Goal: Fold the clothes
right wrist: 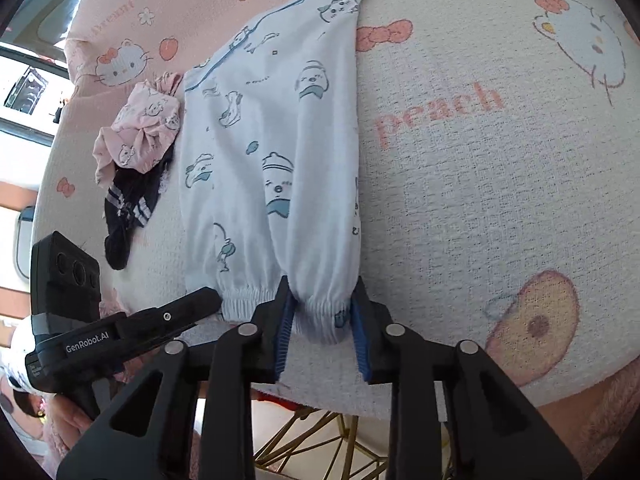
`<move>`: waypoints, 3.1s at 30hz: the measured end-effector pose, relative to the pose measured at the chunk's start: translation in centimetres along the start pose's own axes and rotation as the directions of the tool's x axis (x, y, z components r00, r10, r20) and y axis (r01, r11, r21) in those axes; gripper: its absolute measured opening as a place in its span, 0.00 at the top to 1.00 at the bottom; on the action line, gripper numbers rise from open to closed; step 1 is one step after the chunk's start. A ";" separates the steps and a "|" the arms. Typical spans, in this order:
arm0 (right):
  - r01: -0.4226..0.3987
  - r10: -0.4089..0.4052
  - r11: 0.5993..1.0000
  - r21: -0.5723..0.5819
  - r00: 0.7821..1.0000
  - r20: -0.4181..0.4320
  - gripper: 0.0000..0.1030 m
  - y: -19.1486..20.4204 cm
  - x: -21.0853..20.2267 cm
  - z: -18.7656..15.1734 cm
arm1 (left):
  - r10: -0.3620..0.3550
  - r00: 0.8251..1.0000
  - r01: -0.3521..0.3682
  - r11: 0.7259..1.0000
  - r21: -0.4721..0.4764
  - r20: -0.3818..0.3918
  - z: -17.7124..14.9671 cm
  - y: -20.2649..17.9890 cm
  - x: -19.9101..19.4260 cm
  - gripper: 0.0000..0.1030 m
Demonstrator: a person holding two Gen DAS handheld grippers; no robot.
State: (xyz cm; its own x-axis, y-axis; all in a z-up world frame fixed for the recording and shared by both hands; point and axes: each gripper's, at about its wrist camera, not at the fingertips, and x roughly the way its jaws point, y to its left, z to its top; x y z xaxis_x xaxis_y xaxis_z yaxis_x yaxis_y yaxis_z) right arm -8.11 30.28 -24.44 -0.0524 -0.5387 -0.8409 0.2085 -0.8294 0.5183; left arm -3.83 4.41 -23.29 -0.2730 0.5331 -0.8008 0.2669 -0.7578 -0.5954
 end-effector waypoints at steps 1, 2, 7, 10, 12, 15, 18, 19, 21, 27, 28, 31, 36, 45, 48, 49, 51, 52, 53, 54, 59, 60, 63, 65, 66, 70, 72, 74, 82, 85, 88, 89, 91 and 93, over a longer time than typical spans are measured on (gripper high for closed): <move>-0.012 0.012 1.000 0.002 1.000 0.000 0.80 0.2 -0.3 -0.3 | 0.008 1.000 -0.008 1.000 0.015 0.009 -0.2 -0.2 -0.8 0.82; -0.020 0.020 1.000 0.001 1.000 -0.002 0.82 0.6 -0.6 -0.6 | 0.020 1.000 -0.020 0.999 0.027 0.016 -0.5 -0.4 -1.5 0.83; -0.031 0.031 0.999 -0.016 0.999 -0.018 0.86 2.5 -2.0 -2.8 | 0.093 0.996 -0.094 0.989 0.114 0.010 -1.4 -0.4 -3.3 0.82; -0.040 0.041 0.999 0.019 0.998 -0.057 0.86 2.2 -1.1 -3.4 | 0.088 0.996 -0.088 0.993 0.084 -0.001 -1.3 0.5 -3.4 0.82; -0.038 0.041 0.999 0.035 0.996 -0.085 0.84 1.9 -0.3 -3.5 | 0.095 0.995 -0.094 0.992 0.086 -0.007 -1.2 0.8 -3.5 0.82; -0.020 0.023 0.999 0.026 0.994 -0.104 0.75 2.0 0.0 -3.5 | 0.196 0.978 -0.188 0.977 0.102 -0.073 -1.2 1.6 -2.4 0.81; 0.082 -0.079 0.996 0.020 0.989 -0.126 0.59 1.8 0.2 -3.4 | 0.247 0.964 -0.235 0.965 0.115 -0.100 -0.8 1.4 -3.2 0.80; 0.086 -0.082 0.996 0.025 0.989 -0.122 0.59 1.8 -0.2 -3.3 | 0.263 0.964 -0.253 0.954 0.159 -0.048 -0.3 0.6 -4.6 0.80; 0.091 -0.091 0.996 0.002 0.993 -0.076 0.59 2.1 -2.0 -2.7 | 0.289 0.956 -0.290 0.925 0.245 0.040 0.7 -0.9 -6.4 0.80; 0.276 -0.252 0.926 -0.257 0.960 0.121 0.59 5.9 -3.2 2.3 | 0.397 0.917 -0.365 0.784 0.503 0.047 3.6 -4.8 -1.5 0.71; 0.293 -0.272 0.912 -0.288 0.956 0.111 0.59 6.2 -2.2 3.1 | 0.414 0.909 -0.373 0.753 0.542 0.051 4.0 -5.4 -0.7 0.71; 0.317 -0.320 0.884 -0.344 0.946 0.052 0.59 6.1 1.0 3.4 | 0.442 0.897 -0.356 0.697 0.622 0.017 3.7 -5.9 1.9 0.69; 0.327 -0.333 0.855 -0.403 0.941 0.058 0.60 4.3 2.2 2.2 | 0.528 0.849 -0.395 0.677 0.622 -0.035 3.0 -2.7 1.1 0.62; 0.294 -0.267 0.913 -0.282 0.955 0.129 0.57 2.3 -2.3 0.5 | 0.375 0.924 -0.352 0.754 0.555 0.078 4.2 -3.6 -2.3 0.55; 0.253 -0.228 0.899 -0.357 0.967 0.111 0.57 4.8 -1.2 -0.3 | 0.347 0.938 -0.303 0.795 0.525 0.015 4.7 -3.8 0.0 0.55; 0.257 -0.241 0.892 -0.372 0.966 0.089 0.57 5.1 -0.4 -0.5 | 0.393 0.920 -0.330 0.787 0.521 -0.012 4.1 -3.4 1.0 0.55; 0.304 -0.317 0.868 -0.393 0.948 0.033 0.56 4.7 1.6 -1.1 | 0.449 0.894 -0.372 0.738 0.563 0.002 2.7 -2.8 1.4 0.55; 0.297 -0.307 0.867 -0.401 0.951 0.041 0.56 4.1 1.3 -1.5 | 0.457 0.890 -0.378 0.720 0.582 0.013 2.3 -2.6 1.1 0.55; 0.286 -0.292 0.872 -0.397 0.955 0.046 0.56 3.6 0.6 -1.6 | 0.467 0.884 -0.390 0.718 0.576 0.015 2.1 -2.3 0.5 0.55; 0.287 -0.297 0.881 -0.376 0.954 0.032 0.53 2.9 0.0 -1.5 | 0.485 0.874 -0.418 0.721 0.553 0.028 2.2 -2.1 -0.1 0.54; 0.261 -0.250 0.913 -0.314 0.965 0.077 0.52 2.6 -2.5 -1.3 | 0.324 0.945 -0.299 0.809 0.506 0.041 1.3 -3.2 -1.8 0.54; 0.250 -0.240 0.909 -0.332 0.968 0.071 0.52 3.2 -2.4 -1.4 | 0.317 0.948 -0.288 0.806 0.517 0.034 0.8 -3.4 -1.5 0.54; 0.261 -0.282 0.885 -0.386 0.959 0.002 0.52 3.9 -0.7 -2.1 | 0.463 0.885 -0.406 0.725 0.556 0.042 -0.7 -2.3 0.3 0.49; 0.243 -0.273 0.902 -0.357 0.961 -0.036 0.52 2.7 -0.5 -2.2 | 0.488 0.872 -0.434 0.744 0.507 0.031 -0.5 -1.3 -0.4 0.46; 0.209 -0.235 0.926 -0.315 0.971 -0.049 0.52 1.9 -1.0 -2.0 | 0.502 0.864 -0.455 0.751 0.478 0.033 -0.3 -0.9 -1.1 0.46; 0.211 -0.213 0.951 -0.226 0.977 0.015 0.52 0.1 -3.9 -0.3 | 0.422 0.903 -0.414 0.804 0.427 0.080 1.7 -1.0 -3.5 0.46; 0.198 -0.195 0.960 -0.199 0.980 0.037 0.52 -0.2 -4.7 1.2 | 0.375 0.920 -0.386 0.812 0.438 0.116 3.6 -2.1 -3.6 0.45; 0.234 -0.230 0.952 -0.198 0.972 0.046 0.52 0.3 -4.6 3.0 | 0.364 0.917 -0.396 0.779 0.487 0.164 5.8 -3.6 -2.8 0.45; 0.410 -0.412 0.801 -0.436 0.906 0.095 0.52 3.2 1.5 9.1 | 0.475 0.865 -0.421 0.507 0.752 0.164 11.1 -6.8 5.1 0.45; 0.330 -0.339 0.856 -0.398 0.940 0.051 0.51 0.3 0.9 9.9 | 0.552 0.819 -0.442 0.432 0.786 0.157 11.4 -4.6 4.7 0.38; 0.283 -0.284 0.895 -0.344 0.958 0.048 0.51 -1.2 -0.4 10.2 | 0.519 0.848 -0.421 0.537 0.731 0.108 12.6 -3.3 2.3 0.38; 0.271 -0.269 0.906 -0.326 0.962 0.051 0.51 -1.6 -0.9 10.2 | 0.471 0.876 -0.397 0.587 0.706 0.102 12.9 -3.3 1.4 0.38; 0.246 -0.241 0.925 -0.290 0.969 0.056 0.50 -2.3 -1.7 10.3 | 0.386 0.918 -0.342 0.656 0.673 0.090 13.3 -3.9 0.6 0.38; 0.223 -0.214 0.935 -0.275 0.975 0.061 0.50 -2.5 -2.2 10.3 | 0.423 0.900 -0.376 0.633 0.677 0.104 13.1 -4.4 2.0 0.38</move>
State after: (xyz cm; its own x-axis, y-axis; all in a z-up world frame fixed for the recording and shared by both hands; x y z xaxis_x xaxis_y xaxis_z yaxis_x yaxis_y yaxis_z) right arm -18.54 32.01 -22.27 -0.1553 -0.3566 -0.9212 0.4522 -0.8548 0.2547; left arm -17.66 3.84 -21.41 -0.2296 0.1205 -0.9658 -0.3543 -0.9346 -0.0323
